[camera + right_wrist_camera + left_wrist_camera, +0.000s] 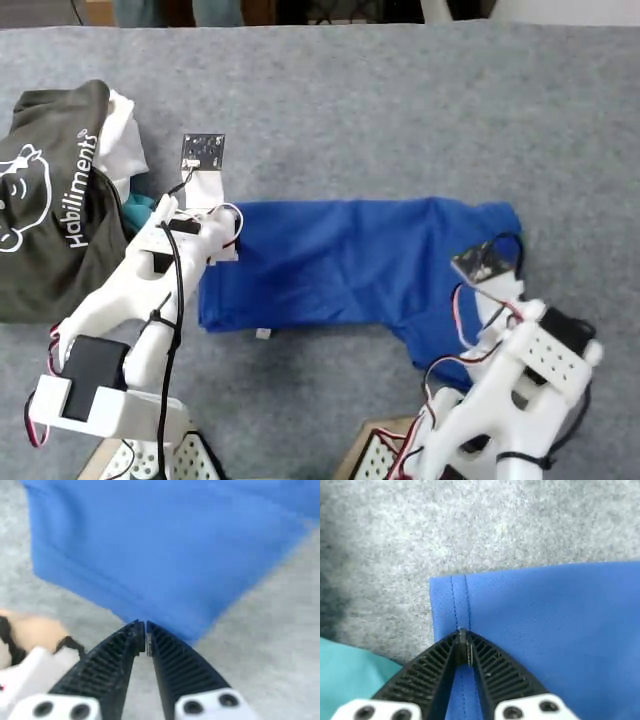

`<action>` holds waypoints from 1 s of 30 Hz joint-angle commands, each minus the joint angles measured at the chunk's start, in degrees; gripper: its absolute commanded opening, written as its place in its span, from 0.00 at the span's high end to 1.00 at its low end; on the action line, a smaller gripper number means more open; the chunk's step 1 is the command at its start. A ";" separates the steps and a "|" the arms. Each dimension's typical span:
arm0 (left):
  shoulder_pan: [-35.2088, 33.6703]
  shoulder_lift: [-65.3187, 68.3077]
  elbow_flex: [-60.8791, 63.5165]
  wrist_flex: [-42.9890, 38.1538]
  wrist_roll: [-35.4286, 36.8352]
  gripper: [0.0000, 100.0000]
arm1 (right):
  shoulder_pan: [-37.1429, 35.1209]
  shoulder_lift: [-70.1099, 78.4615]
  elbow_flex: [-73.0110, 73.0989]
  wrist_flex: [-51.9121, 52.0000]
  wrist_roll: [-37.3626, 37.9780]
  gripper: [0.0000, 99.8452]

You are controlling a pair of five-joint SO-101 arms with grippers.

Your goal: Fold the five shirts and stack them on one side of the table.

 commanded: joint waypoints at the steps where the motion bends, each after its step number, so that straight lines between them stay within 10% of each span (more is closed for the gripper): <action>1: -0.40 -0.70 -1.10 -0.35 0.26 0.97 | -0.26 -1.80 -13.14 2.02 0.53 0.99; 30: -4.79 13.36 -20.18 9.58 0.53 0.97 | -10.11 72.75 -69.14 -15.82 -22.77 0.99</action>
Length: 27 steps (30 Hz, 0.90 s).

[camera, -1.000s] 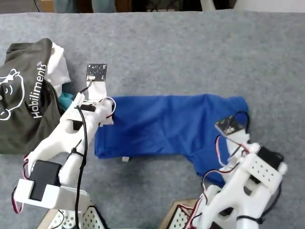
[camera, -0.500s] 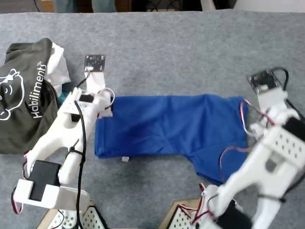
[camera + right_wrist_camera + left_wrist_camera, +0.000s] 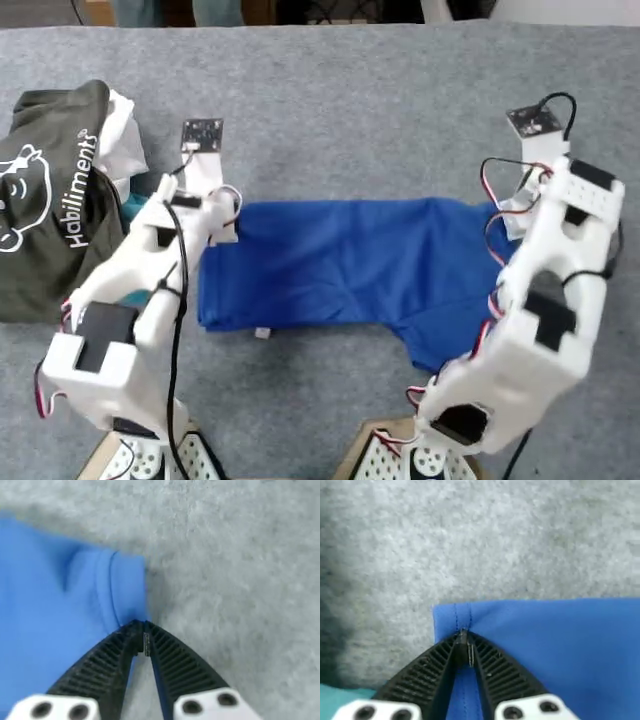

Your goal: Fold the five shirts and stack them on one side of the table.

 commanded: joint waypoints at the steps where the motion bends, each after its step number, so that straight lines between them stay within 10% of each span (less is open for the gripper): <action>1: -1.98 0.88 -5.85 4.84 0.44 0.97 | 2.11 6.02 -8.04 -0.53 -0.53 0.99; 19: -0.92 -14.33 -5.23 6.51 0.26 0.97 | 4.04 -4.00 -12.79 12.66 0.26 0.99; 27: -0.13 -22.95 1.89 9.32 0.00 0.97 | 3.96 -25.01 8.22 16.00 21.45 0.99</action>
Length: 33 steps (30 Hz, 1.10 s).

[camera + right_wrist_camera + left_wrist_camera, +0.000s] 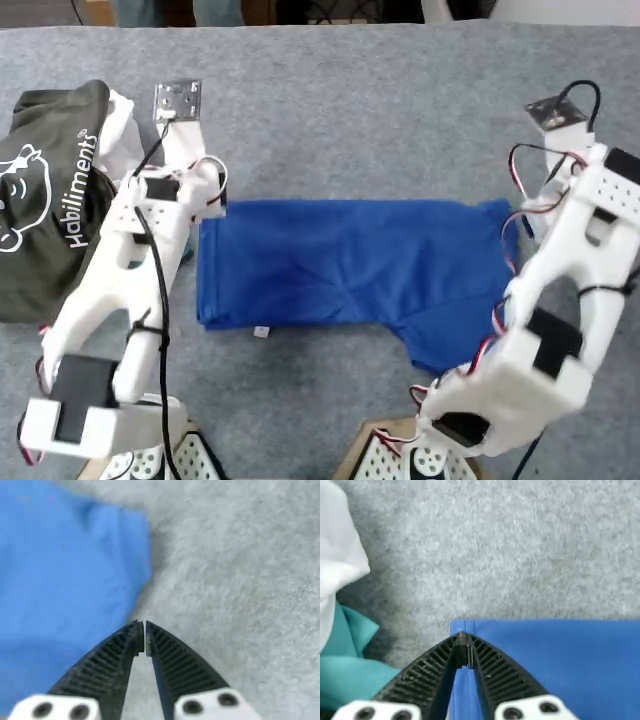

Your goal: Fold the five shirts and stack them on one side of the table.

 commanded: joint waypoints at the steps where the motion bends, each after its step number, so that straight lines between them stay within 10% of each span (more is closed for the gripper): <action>1: 0.48 -4.13 2.33 0.18 -0.09 0.97 | 0.79 -13.14 11.74 0.53 12.40 0.99; 13: -0.92 4.75 8.04 -2.29 0.09 0.97 | 0.44 -39.78 47.69 0.00 41.23 0.85; 33: -0.92 11.25 5.32 -3.52 0.00 0.97 | 0.26 -41.54 65.01 -7.21 48.00 0.81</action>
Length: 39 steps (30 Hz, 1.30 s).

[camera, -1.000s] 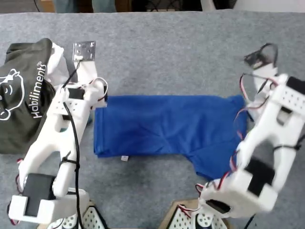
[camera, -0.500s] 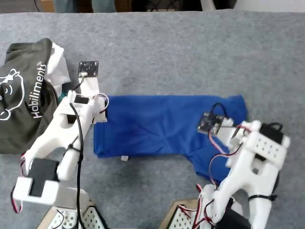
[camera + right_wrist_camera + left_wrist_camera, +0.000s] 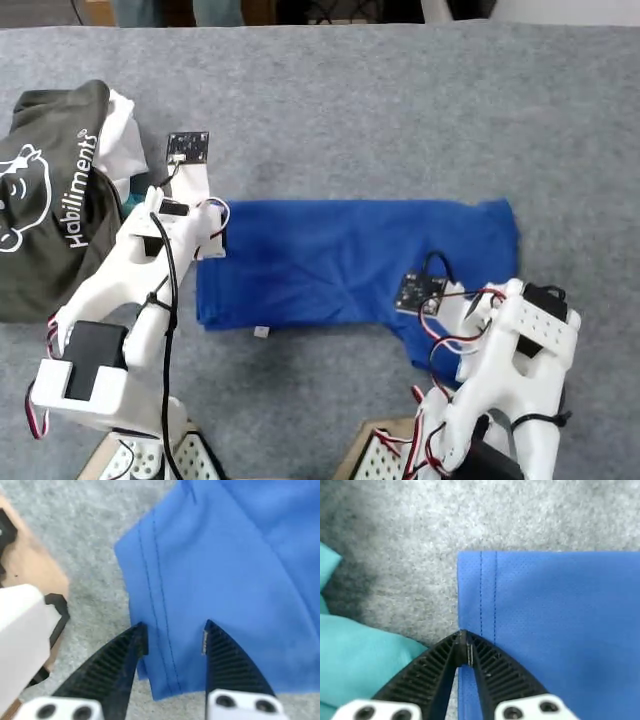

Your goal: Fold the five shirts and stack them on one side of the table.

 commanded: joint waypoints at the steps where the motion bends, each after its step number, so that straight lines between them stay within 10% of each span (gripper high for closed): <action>1: -0.40 0.00 -1.98 0.35 0.09 0.97 | 0.44 -1.10 0.92 -0.97 1.05 0.81; 25: -0.48 0.00 -1.98 0.79 0.09 0.97 | 4.13 -0.84 10.51 -13.36 3.16 0.81; 39: -0.48 0.00 -1.98 0.79 0.53 0.97 | 3.43 -0.75 6.81 -14.59 1.58 0.99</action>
